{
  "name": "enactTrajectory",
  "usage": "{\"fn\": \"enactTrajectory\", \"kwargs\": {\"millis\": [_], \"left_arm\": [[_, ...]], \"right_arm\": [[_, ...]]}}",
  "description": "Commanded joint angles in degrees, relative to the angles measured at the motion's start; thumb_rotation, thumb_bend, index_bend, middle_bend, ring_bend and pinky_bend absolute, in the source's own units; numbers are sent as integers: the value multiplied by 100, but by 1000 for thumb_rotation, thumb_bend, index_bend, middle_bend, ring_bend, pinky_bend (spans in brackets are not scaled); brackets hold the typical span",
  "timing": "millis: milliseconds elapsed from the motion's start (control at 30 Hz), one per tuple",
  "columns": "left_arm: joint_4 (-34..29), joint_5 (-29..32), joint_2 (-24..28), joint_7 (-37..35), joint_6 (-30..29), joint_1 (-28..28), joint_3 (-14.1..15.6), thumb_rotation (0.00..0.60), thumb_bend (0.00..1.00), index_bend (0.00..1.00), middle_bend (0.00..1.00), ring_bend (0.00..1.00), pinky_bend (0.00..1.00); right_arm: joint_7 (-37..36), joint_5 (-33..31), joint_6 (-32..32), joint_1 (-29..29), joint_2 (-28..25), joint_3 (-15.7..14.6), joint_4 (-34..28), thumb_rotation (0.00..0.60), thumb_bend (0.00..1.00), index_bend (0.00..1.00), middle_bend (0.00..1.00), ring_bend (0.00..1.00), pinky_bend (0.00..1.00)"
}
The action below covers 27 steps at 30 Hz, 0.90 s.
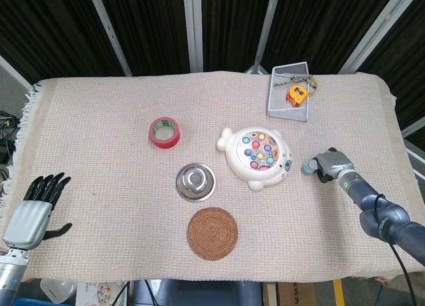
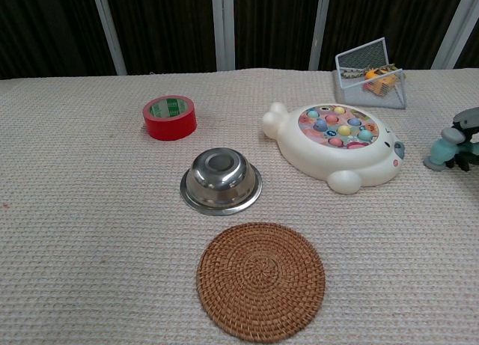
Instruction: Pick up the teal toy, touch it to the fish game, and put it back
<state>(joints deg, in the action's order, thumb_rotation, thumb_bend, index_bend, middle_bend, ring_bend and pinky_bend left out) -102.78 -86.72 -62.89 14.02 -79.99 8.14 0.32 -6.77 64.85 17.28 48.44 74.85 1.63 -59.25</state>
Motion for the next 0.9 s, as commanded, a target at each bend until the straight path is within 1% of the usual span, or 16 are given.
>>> {"fn": "enactTrajectory", "kwargs": {"millis": [33,233,300,600,900], "left_arm": [[-4,2,6,0,-4,-1,-2,600,155,73,0,0,0],[-11,1,8,6,-8,-3,0,600,155,73,0,0,0],[-11,-1,8,7,-7,-2,1,600,155,72,0,0,0],[-16,-3,7,18,-20,-6,1,600,155,70,0,0,0],[-9,9,-3,14,-7,-8,9,600,155,70,0,0,0]], "right_arm": [[14,-12,-10,7,-9,2,-5,600,653,26,250,57,38],[77,-49,-21,25,-20,-7,-4,600,544,21,243,46,31],[104,-57,-19,28,-19,-17,-3,600,528,21,243,45,31],[160,-129,0,35,-31,-14,-20,600,524,4,242,44,29],[194,-216,-29,79,-77,10,-25,600,525,0,214,24,12]]}}
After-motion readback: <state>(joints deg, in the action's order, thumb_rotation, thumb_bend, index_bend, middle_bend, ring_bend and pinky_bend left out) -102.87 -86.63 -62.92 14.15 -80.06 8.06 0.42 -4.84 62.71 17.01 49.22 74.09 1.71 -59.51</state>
